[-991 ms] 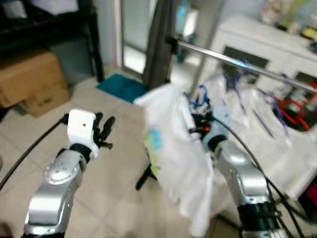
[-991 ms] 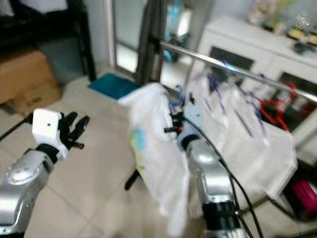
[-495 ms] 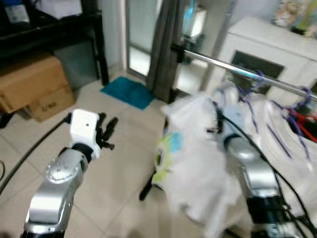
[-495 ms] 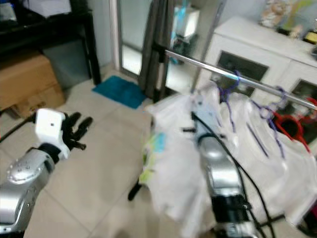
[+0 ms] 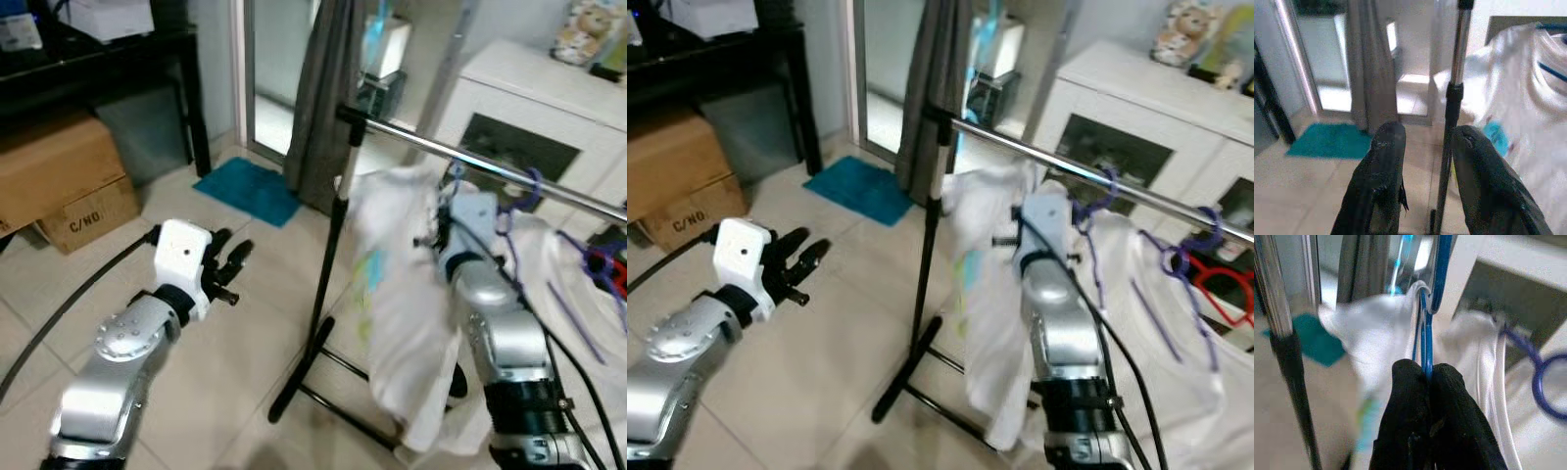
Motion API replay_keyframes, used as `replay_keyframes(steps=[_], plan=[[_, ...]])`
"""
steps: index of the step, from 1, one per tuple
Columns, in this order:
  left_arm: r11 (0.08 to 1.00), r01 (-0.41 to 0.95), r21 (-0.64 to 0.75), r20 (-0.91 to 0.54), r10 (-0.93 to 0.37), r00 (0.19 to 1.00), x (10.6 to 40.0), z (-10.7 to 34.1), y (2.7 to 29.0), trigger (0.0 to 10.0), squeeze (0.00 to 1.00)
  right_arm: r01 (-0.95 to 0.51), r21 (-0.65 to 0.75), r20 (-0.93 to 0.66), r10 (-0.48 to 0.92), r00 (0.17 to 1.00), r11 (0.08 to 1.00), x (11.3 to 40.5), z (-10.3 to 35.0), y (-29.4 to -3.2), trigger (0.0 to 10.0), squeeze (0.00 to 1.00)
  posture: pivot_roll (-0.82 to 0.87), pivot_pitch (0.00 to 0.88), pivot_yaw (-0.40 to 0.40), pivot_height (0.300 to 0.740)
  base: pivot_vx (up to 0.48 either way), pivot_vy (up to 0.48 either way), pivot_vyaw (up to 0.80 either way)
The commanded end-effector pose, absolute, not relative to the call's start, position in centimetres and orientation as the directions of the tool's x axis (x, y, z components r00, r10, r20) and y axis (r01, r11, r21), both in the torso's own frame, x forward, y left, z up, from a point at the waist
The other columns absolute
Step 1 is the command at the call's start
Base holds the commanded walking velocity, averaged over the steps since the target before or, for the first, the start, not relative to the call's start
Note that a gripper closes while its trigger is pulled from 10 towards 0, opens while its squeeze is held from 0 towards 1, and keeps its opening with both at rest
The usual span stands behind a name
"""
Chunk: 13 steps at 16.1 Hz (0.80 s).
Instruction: Hang hanger
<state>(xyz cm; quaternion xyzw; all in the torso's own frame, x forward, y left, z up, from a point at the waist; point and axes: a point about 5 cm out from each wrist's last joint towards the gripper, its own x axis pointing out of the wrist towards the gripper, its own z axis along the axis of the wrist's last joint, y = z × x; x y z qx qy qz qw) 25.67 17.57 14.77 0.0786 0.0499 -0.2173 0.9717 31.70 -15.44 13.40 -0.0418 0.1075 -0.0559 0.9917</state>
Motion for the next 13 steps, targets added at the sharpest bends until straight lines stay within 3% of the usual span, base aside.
replay_keyframes(steps=[1,6,9,13], plan=[[0.853,0.509,0.116,-0.121,-0.496,0.86,25.4,15.1,16.6,10.0,0.0,0.117,-0.054,-0.136,-0.123,0.983,0.992,31.9,14.8,-15.4,10.0,0.0,0.07,0.0,-0.125,0.74,0.0,0.0,0.0],[0.773,0.628,0.09,-0.112,-0.619,0.777,25.0,15.6,15.7,10.0,0.0,0.098,0.002,-0.096,-0.097,0.991,0.995,33.2,15.6,-14.6,10.0,0.0,0.07,0.0,-0.14,0.74,0.0,0.0,0.0],[0.762,0.641,0.093,-0.119,-0.631,0.767,25.1,15.7,15.8,10.0,0.0,0.078,0.175,-0.184,-0.046,0.982,0.982,34.6,15.2,-13.4,10.0,0.0,0.06,0.0,-0.133,0.74,0.0,0.0,0.0],[0.748,0.654,0.108,-0.131,-0.642,0.756,24.8,15.9,16.0,10.0,0.0,-0.018,0.171,-0.231,0.058,0.971,0.985,36.7,15.2,-11.8,10.0,0.0,0.09,0.0,-0.166,0.74,0.0,0.0,0.0]])
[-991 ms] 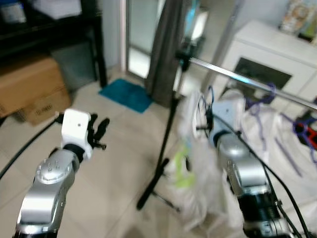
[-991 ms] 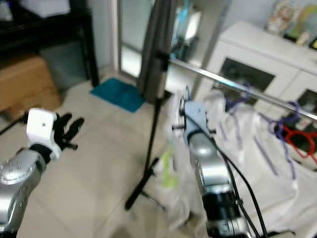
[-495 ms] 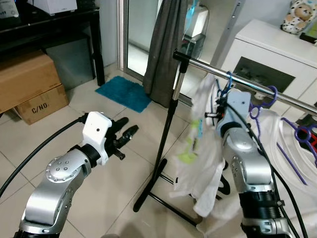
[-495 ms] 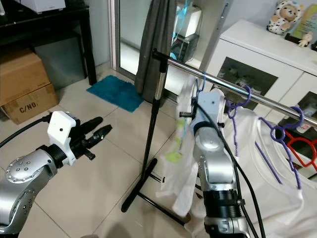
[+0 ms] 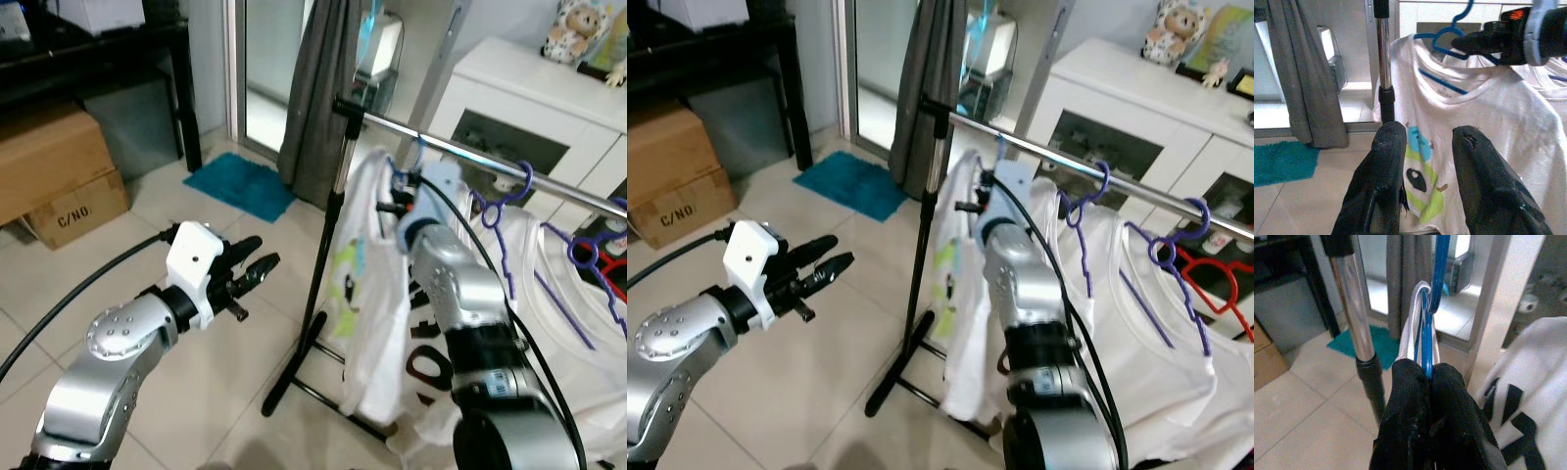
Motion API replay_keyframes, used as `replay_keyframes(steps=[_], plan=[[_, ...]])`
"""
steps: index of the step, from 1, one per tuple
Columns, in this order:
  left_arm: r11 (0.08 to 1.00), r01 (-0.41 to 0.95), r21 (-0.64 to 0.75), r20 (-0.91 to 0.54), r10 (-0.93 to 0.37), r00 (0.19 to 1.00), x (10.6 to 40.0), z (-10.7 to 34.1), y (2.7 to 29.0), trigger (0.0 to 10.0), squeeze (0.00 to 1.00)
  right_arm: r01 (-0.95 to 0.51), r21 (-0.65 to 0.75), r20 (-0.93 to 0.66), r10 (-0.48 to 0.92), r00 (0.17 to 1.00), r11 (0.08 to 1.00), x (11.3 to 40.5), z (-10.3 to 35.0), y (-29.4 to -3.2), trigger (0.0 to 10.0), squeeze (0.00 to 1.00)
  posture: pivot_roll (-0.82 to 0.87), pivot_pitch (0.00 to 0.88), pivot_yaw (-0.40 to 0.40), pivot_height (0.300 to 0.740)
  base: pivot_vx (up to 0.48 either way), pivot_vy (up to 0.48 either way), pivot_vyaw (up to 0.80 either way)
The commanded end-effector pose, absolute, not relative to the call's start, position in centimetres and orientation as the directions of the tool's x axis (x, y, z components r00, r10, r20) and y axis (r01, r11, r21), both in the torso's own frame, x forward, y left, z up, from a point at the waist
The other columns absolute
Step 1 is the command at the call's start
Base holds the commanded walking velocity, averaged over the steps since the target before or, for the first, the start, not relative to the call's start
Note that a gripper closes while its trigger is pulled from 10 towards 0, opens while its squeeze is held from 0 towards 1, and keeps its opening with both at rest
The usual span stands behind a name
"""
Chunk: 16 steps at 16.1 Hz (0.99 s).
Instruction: Hang hanger
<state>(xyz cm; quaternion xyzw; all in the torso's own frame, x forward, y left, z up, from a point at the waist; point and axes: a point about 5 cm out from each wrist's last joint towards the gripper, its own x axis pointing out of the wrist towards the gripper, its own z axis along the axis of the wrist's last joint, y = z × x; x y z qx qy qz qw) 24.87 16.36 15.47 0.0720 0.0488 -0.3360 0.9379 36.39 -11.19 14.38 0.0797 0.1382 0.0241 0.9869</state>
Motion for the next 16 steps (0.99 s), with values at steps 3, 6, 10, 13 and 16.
replay_keyframes(steps=[3,6,10,13,16], plan=[[0.764,0.634,0.116,-0.134,-0.621,0.773,24.4,15.9,16.5,10.0,0.0,0.029,0.186,-0.241,0.017,0.97,0.982,38.2,15.7,-11.8,10.0,0.0,0.11,0.0,-0.189,0.74,0.0,0.0,0.0],[0.759,0.639,0.123,-0.142,-0.624,0.769,24.4,15.9,16.4,10.0,0.0,0.069,0.22,-0.212,-0.021,0.977,0.973,39.0,16.6,-12.6,10.0,0.0,0.11,0.0,-0.185,0.74,0.0,0.0,0.0],[0.752,0.647,0.126,-0.153,-0.629,0.762,24.6,15.9,16.5,10.0,0.0,0.126,0.195,-0.206,-0.085,0.975,0.973,39.9,17.0,-13.4,10.0,0.0,0.09,0.0,-0.168,0.74,0.0,0.0,0.0],[0.748,0.651,0.126,-0.155,-0.633,0.758,24.8,15.9,16.6,10.0,0.0,0.181,0.159,-0.248,-0.139,0.959,0.97,40.2,16.3,-14.5,10.0,0.0,0.09,0.0,-0.157,0.74,0.0,0.0,0.0],[0.729,0.672,0.13,-0.155,-0.655,0.74,25.0,16.1,16.3,10.0,0.0,0.223,0.125,-0.288,-0.18,0.941,0.967,40.1,15.4,-15.8,10.0,0.0,0.09,0.0,-0.142,0.74,0.0,0.0,0.0]])
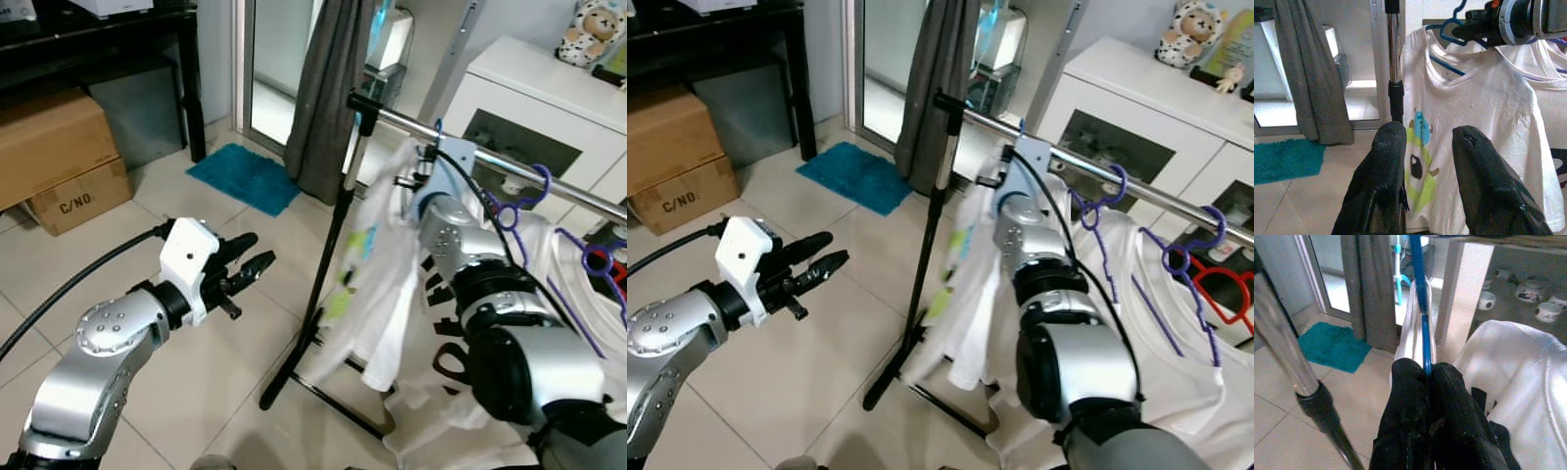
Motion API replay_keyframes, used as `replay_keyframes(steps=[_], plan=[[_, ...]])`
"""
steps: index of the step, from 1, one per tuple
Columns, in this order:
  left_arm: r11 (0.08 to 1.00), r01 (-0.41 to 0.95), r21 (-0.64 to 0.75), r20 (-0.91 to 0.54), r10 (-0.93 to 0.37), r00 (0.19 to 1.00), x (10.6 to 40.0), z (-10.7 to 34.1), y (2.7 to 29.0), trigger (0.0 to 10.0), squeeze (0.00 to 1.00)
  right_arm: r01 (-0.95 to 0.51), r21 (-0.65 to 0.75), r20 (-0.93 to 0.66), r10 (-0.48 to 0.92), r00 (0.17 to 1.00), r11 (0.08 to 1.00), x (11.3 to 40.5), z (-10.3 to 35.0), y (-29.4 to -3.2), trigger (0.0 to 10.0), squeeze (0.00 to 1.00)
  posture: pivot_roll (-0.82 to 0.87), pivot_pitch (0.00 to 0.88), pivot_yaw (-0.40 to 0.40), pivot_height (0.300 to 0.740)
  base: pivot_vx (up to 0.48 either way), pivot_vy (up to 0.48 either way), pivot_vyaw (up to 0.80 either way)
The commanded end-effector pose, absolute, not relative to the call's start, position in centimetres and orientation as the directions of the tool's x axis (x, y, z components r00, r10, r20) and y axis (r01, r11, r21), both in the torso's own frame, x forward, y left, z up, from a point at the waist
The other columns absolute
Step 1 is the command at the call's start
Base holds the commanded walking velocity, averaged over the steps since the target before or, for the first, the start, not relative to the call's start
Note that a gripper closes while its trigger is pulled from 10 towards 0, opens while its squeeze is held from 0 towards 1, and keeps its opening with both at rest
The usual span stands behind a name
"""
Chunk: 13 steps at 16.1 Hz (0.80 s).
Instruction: Hang hanger
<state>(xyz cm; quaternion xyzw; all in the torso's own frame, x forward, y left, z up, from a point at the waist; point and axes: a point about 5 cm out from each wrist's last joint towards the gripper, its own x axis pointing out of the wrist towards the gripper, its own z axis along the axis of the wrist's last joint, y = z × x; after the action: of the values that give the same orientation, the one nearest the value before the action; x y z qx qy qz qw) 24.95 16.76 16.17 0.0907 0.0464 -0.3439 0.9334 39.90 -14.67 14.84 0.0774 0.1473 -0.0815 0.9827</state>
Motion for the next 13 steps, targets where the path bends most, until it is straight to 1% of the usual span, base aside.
replay_keyframes(steps=[1,3,4,5,6,8,9,10,11,12,13], plan=[[0.725,0.676,0.13,-0.155,-0.659,0.736,25.0,16.1,16.2,10.0,0.0,0.221,0.129,-0.294,-0.175,0.94,0.967,40.1,15.3,-15.9,10.0,0.0,0.09,0.0,-0.14,0.74,0.0,0.0,0.0],[0.721,0.683,0.121,-0.15,-0.667,0.73,24.9,16.1,16.2,10.0,0.0,0.172,0.163,-0.293,-0.119,0.949,0.971,40.0,14.9,-15.8,10.0,0.01,0.09,0.0,-0.134,0.74,0.0,0.0,0.0],[0.721,0.683,0.117,-0.15,-0.667,0.73,24.9,16.1,16.2,10.0,0.0,0.161,0.168,-0.287,-0.108,0.952,0.972,40.0,14.9,-15.8,10.0,0.83,0.09,0.0,-0.134,0.74,0.0,0.0,0.0],[0.728,0.679,0.095,-0.132,-0.667,0.733,24.9,16.3,16.2,10.0,0.0,0.131,0.188,-0.258,-0.08,0.963,0.973,40.0,15.1,-15.8,10.0,1.0,0.09,0.0,-0.142,0.74,0.0,0.0,0.0],[0.734,0.675,0.08,-0.115,-0.666,0.737,24.9,16.4,16.2,10.0,0.0,0.103,0.202,-0.227,-0.056,0.972,0.974,39.9,15.3,-15.8,10.0,1.0,0.09,0.0,-0.14,0.74,0.0,0.0,0.0],[0.714,0.696,0.082,-0.104,-0.688,0.718,24.7,16.3,15.7,10.0,0.0,0.021,0.214,-0.097,0.0,0.995,0.977,39.1,16.4,-16.4,10.0,1.0,0.08,0.0,-0.121,0.74,0.0,0.0,0.0],[0.714,0.696,0.077,-0.092,-0.69,0.718,24.7,16.4,15.6,10.0,0.0,0.004,0.242,-0.071,0.014,0.997,0.97,38.8,16.7,-16.5,10.0,1.0,0.08,0.0,-0.121,0.74,0.0,0.0,0.0],[0.726,0.683,0.076,-0.068,-0.68,0.73,24.9,16.7,15.6,10.0,0.0,-0.043,0.313,-0.022,0.053,0.998,0.949,37.4,17.2,-16.8,10.0,1.0,0.08,0.0,-0.108,0.74,0.0,0.0,0.0],[0.735,0.673,0.083,-0.059,-0.671,0.739,25.0,16.8,15.7,10.0,0.0,-0.068,0.332,-0.008,0.075,0.997,0.941,37.0,17.4,-16.9,10.0,1.0,0.08,0.0,-0.105,0.74,0.0,0.0,0.0],[0.781,0.618,0.086,-0.046,-0.617,0.786,25.3,16.8,16.2,10.0,0.0,-0.175,0.381,0.05,0.169,0.984,0.908,35.4,18.0,-16.6,10.0,1.0,0.07,0.0,-0.098,0.74,0.0,0.0,0.0],[0.822,0.564,0.081,-0.011,-0.565,0.825,25.5,17.0,16.8,10.0,0.0,-0.299,0.38,0.112,0.278,0.954,0.875,33.6,18.6,-16.0,10.0,0.97,0.07,0.0,-0.091,0.74,0.0,0.0,0.0]])
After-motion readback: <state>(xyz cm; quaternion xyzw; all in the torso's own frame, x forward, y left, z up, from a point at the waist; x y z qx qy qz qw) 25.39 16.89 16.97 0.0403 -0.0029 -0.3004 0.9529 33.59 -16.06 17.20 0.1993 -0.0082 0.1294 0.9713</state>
